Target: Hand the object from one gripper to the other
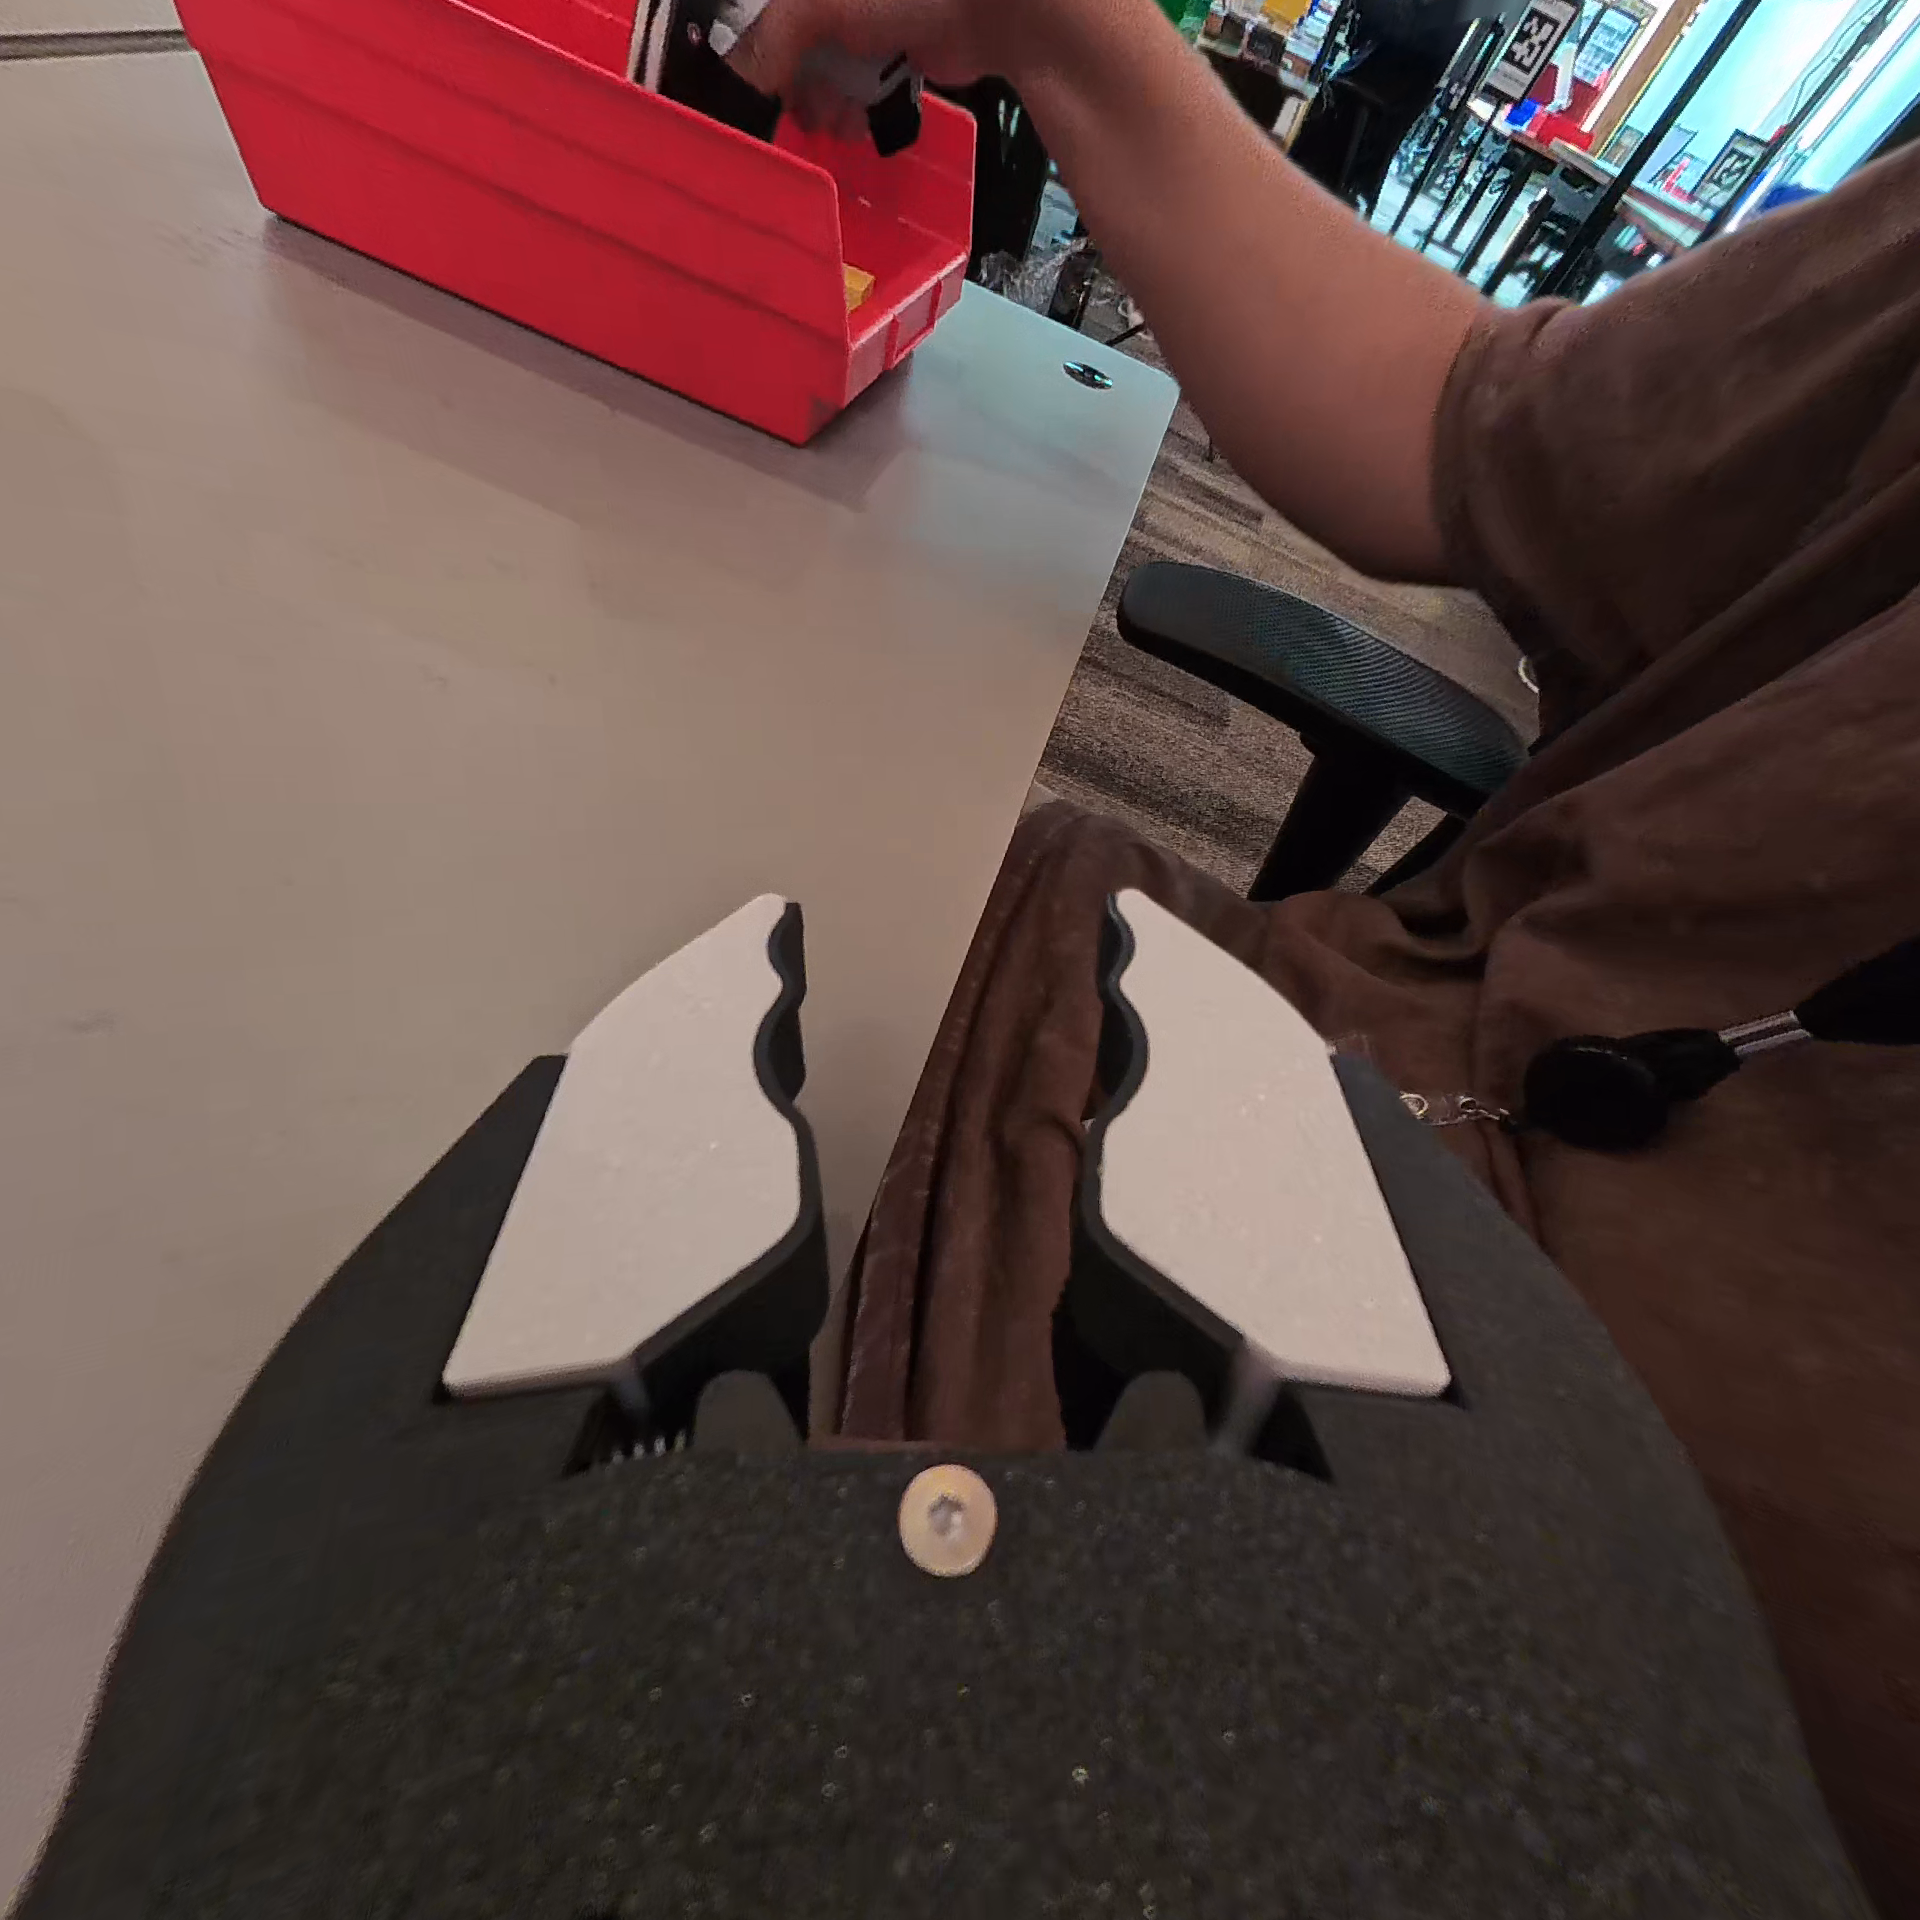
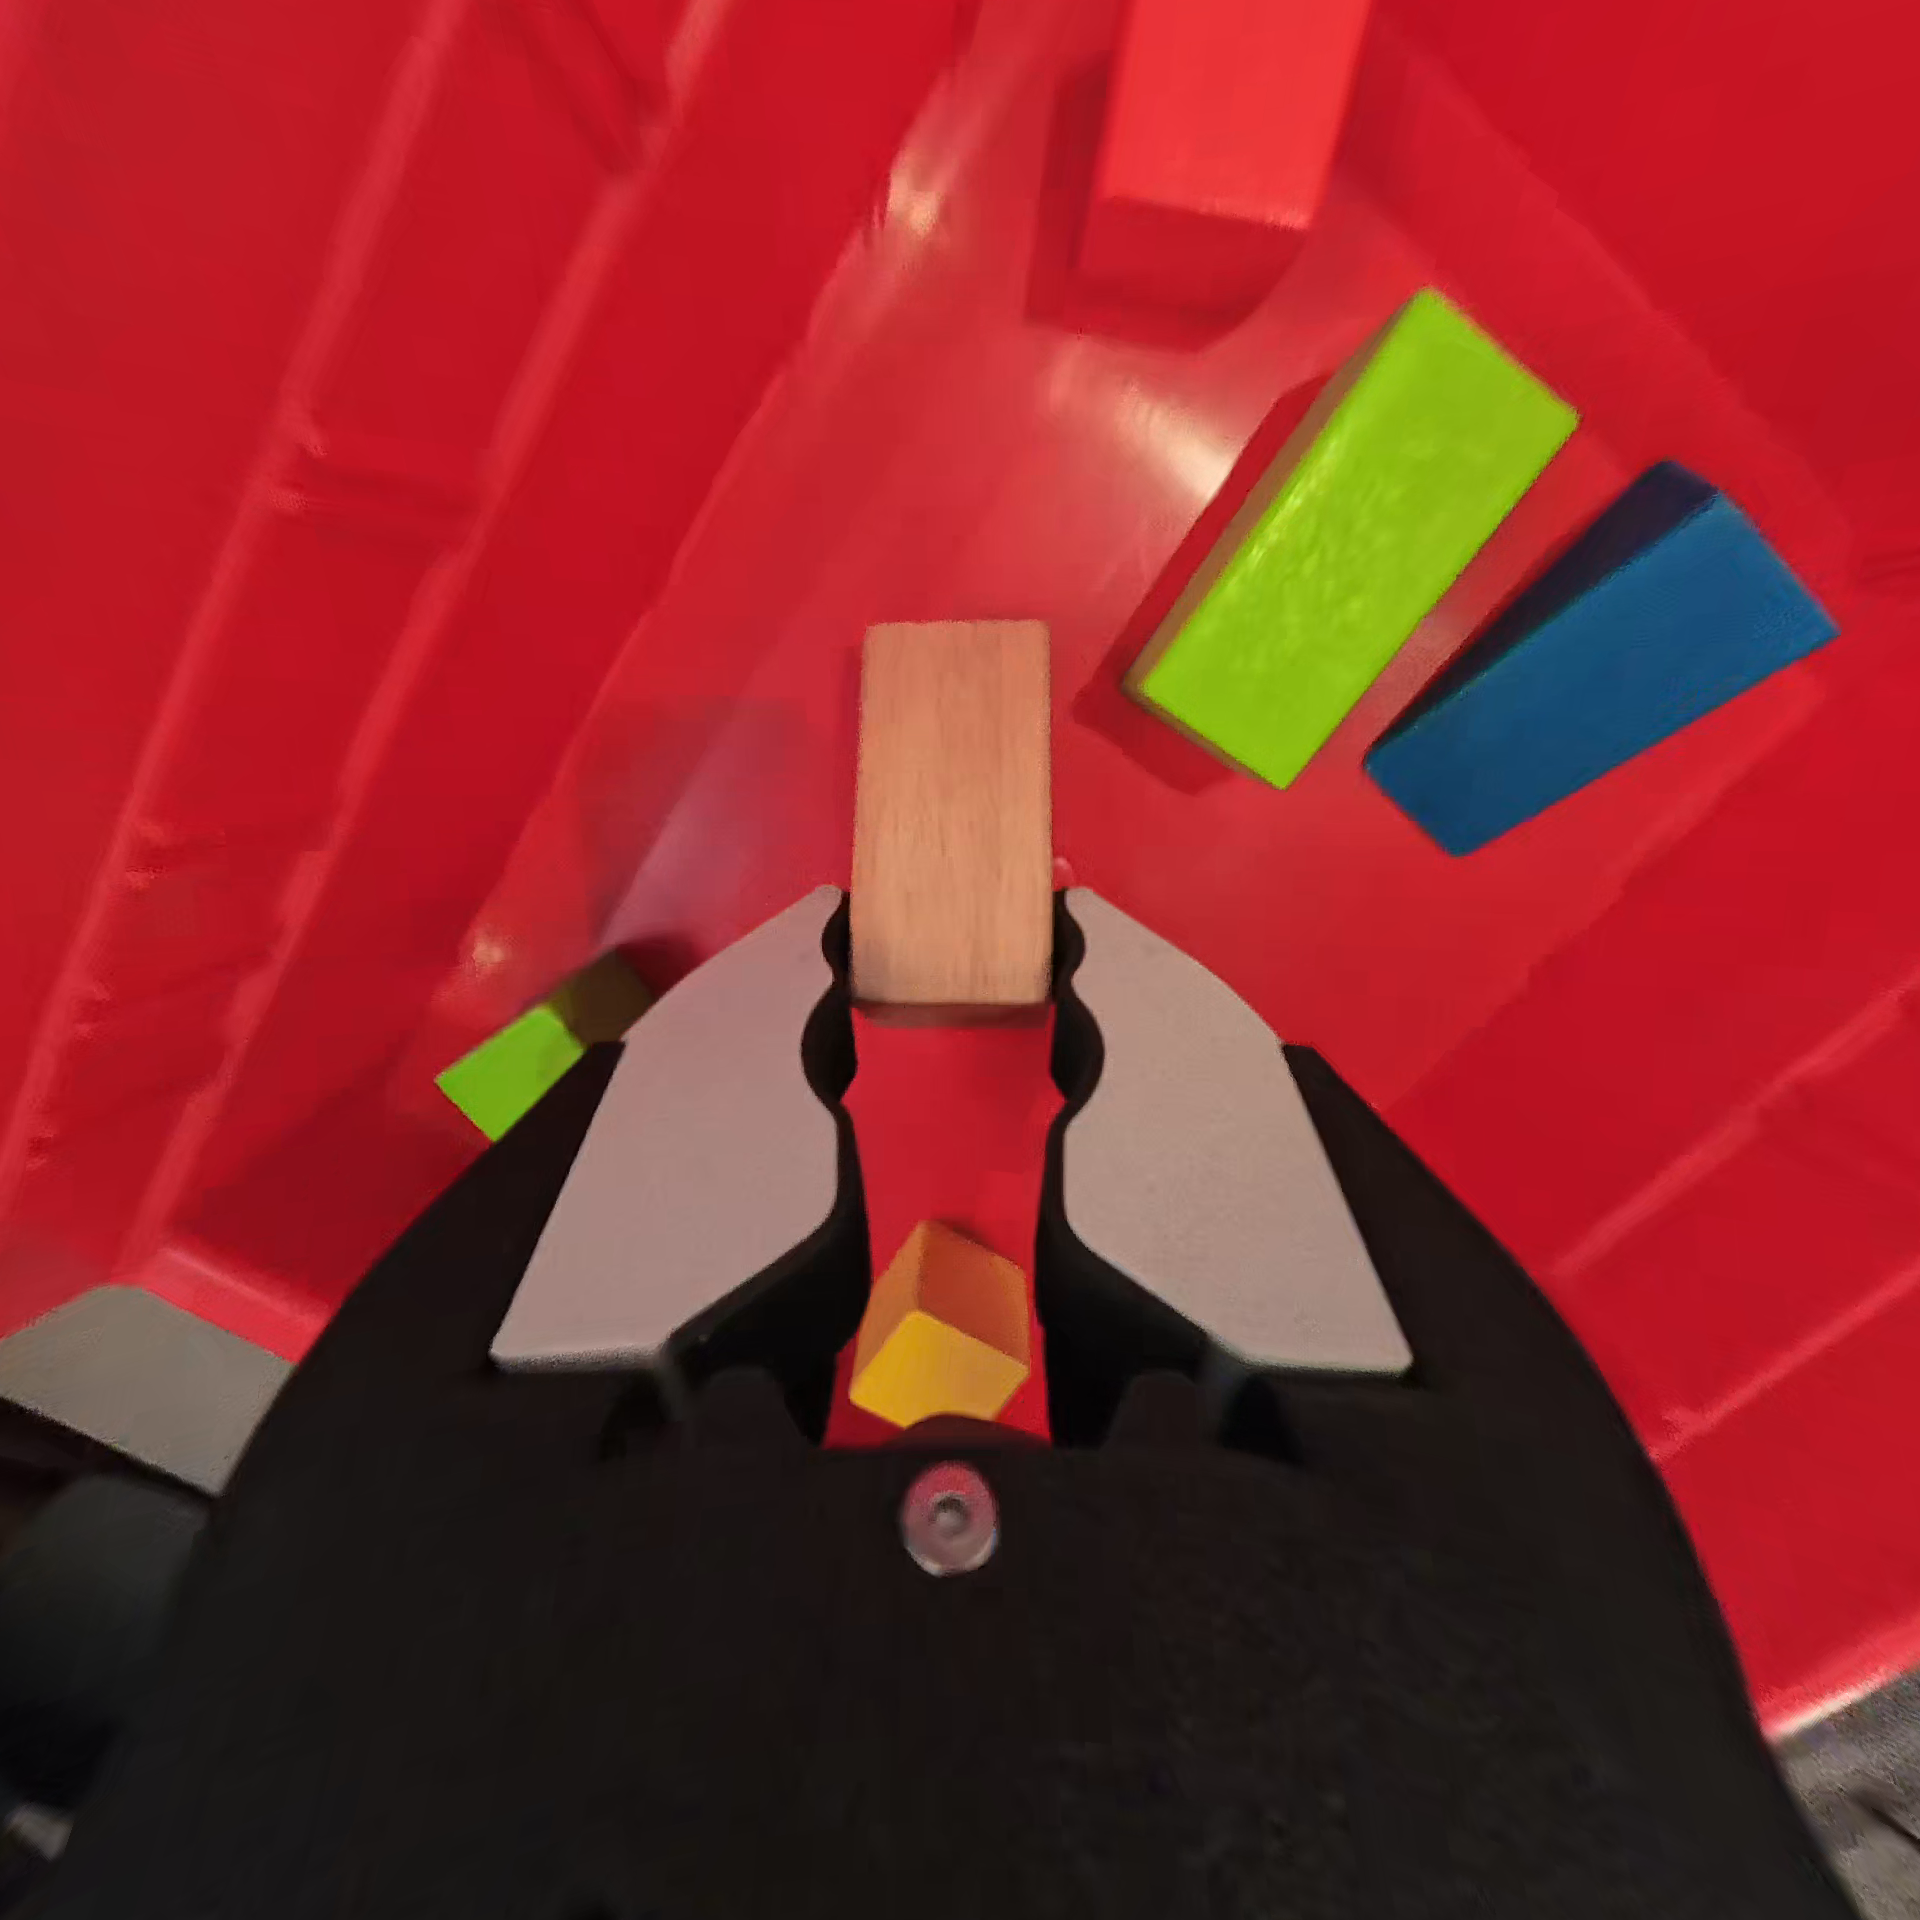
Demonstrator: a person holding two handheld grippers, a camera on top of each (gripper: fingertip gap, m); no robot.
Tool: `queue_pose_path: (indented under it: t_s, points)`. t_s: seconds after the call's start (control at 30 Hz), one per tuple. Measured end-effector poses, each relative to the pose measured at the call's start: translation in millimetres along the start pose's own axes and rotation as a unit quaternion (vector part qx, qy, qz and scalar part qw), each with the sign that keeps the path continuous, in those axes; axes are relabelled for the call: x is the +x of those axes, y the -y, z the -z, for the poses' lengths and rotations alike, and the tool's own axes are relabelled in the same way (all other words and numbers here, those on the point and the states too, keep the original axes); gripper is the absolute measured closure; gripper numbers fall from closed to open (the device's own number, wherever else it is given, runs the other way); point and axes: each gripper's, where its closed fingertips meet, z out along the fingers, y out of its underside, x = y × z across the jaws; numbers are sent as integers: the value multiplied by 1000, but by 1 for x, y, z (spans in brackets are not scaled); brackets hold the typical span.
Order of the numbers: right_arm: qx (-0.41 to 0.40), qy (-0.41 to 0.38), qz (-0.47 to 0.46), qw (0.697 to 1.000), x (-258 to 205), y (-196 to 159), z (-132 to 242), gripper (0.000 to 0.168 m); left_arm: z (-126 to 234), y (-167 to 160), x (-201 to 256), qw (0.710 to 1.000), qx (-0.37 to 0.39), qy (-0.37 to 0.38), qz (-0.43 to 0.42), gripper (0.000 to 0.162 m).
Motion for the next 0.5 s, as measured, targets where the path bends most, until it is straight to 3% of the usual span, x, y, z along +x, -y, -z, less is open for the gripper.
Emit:
queue_pose_path:
  t_s: [0.2,0.5]
  points:
    - [-98,-25,47,994,7,-19,-4,134,1,1,2,1000,-2,3,-14,108]
    - [-76,-34,61,995,9,-13,-9,134,3,-2,1,999,-11,12,-27,107]
